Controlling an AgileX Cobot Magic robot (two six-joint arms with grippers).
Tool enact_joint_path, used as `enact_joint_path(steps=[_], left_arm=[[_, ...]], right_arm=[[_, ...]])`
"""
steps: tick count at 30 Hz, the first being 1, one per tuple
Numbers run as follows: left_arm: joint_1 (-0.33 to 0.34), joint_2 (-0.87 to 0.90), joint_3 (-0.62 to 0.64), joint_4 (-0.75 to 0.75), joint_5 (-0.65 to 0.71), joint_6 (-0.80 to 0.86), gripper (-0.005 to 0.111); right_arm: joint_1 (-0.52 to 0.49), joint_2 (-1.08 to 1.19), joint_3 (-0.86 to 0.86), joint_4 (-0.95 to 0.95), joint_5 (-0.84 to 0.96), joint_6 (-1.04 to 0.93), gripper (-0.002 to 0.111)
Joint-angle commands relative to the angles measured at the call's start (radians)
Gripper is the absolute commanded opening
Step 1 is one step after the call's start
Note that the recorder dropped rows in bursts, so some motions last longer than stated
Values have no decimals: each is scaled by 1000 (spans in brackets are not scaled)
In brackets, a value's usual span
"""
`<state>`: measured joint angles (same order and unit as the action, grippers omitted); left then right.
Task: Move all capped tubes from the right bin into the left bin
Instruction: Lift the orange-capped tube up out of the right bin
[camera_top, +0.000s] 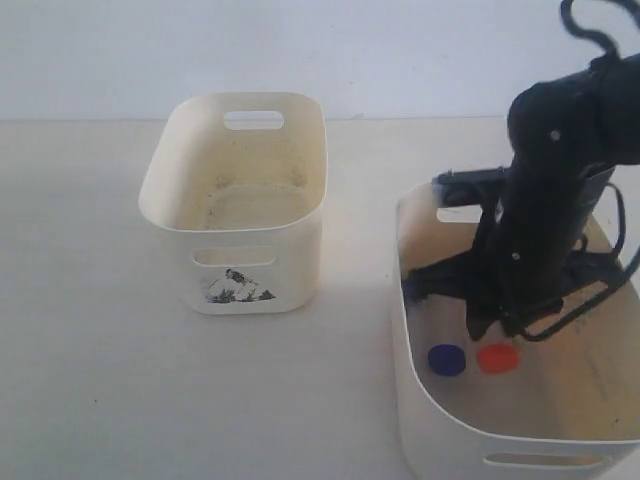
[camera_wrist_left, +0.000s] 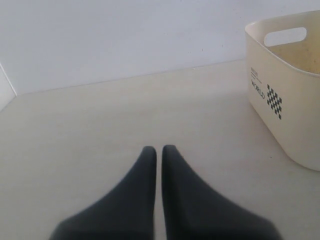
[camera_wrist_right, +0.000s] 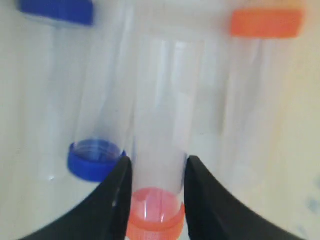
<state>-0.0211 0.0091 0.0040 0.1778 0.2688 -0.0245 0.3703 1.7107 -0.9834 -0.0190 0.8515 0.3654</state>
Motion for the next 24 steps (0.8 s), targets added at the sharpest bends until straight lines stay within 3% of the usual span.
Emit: enact_joint_path(steps=[1,8,12,17,24], left_arm=[[1,-1,-4,-1,-8,-12,4],[1,-1,-4,-1,-8,-12,4],[1,-1,-4,-1,-8,-12,4],[1,-1,-4,-1,-8,-12,4],[1,-1,-4,-1,-8,-12,4]], right_arm=[[-1,-162,4,-18,14,-10,0],[-1,-379,4,-7,-28,-35,0],[-1,-472,4,97,-206,-140,0],[-1,-501,4,443,-434,-475,0],[-1,-443,4,920,-525,-1027,0]])
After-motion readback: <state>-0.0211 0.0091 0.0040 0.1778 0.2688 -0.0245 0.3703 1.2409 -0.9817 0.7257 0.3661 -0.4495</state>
